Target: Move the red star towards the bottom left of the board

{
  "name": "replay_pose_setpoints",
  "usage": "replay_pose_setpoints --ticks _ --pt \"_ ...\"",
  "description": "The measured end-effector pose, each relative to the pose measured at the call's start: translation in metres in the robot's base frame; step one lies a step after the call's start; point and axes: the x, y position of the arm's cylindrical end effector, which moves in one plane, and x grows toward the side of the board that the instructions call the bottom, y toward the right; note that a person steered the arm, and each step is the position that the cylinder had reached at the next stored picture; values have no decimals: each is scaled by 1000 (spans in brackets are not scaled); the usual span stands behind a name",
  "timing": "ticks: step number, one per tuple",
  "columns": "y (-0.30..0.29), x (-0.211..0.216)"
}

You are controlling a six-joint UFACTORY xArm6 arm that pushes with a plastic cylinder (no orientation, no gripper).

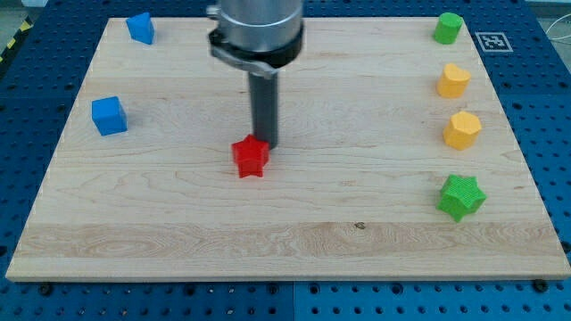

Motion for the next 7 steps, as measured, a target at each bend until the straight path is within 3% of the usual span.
replay_pose_setpoints --ticks 1,4,7 --pt "-37 6" --pt "15 24" --pt "-16 66"
